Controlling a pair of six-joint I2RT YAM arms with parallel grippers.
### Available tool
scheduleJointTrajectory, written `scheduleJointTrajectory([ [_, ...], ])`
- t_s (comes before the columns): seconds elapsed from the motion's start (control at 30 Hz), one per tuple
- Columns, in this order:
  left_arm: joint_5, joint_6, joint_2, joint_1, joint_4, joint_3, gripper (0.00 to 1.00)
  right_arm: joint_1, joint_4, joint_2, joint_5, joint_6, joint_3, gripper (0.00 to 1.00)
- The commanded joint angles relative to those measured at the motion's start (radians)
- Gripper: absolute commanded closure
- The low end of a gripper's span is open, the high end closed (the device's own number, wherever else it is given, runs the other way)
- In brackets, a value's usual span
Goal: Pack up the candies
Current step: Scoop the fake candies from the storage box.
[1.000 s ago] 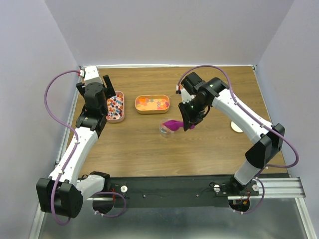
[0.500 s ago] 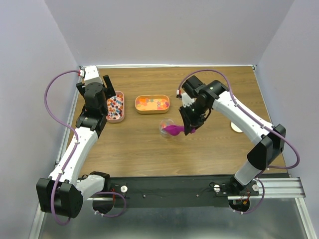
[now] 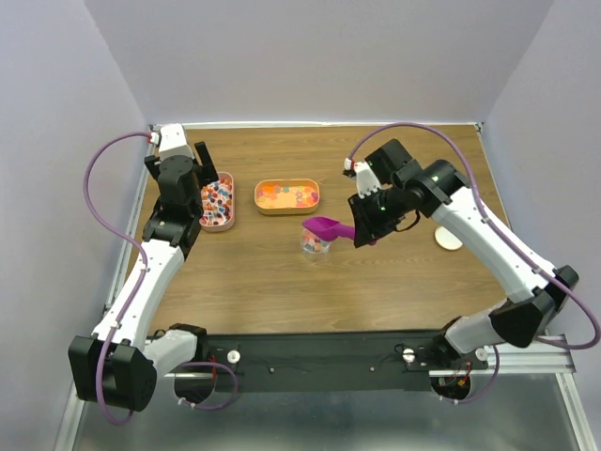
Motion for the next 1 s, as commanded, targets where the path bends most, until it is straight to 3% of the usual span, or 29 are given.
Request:
scheduleJointTrajectory([
  [0.0, 0.049, 0.001, -0.005, 0.004, 0.020, -0.015, 0.16, 0.007, 0.188, -0.069, 0.037, -0.140, -0.042, 0.99],
  [0.3, 0.336, -0.031, 0.136, -0.003, 0.000, 0.010, 0.16, -0.013, 0.298, 0.111, 0.252, -0.445, 0.065, 0.99],
  [0.63, 0.488, -0.035, 0.432, -0.043, -0.181, 0.140, 0.22, -0.110, 0.372, 0.311, 0.137, -0.718, 0.182, 0.99],
  [0.97, 0.485, -0.058, 0.639, -0.053, -0.263, 0.255, 0.29, -0.122, 0.445, 0.314, 0.076, -0.810, 0.122, 0.99],
])
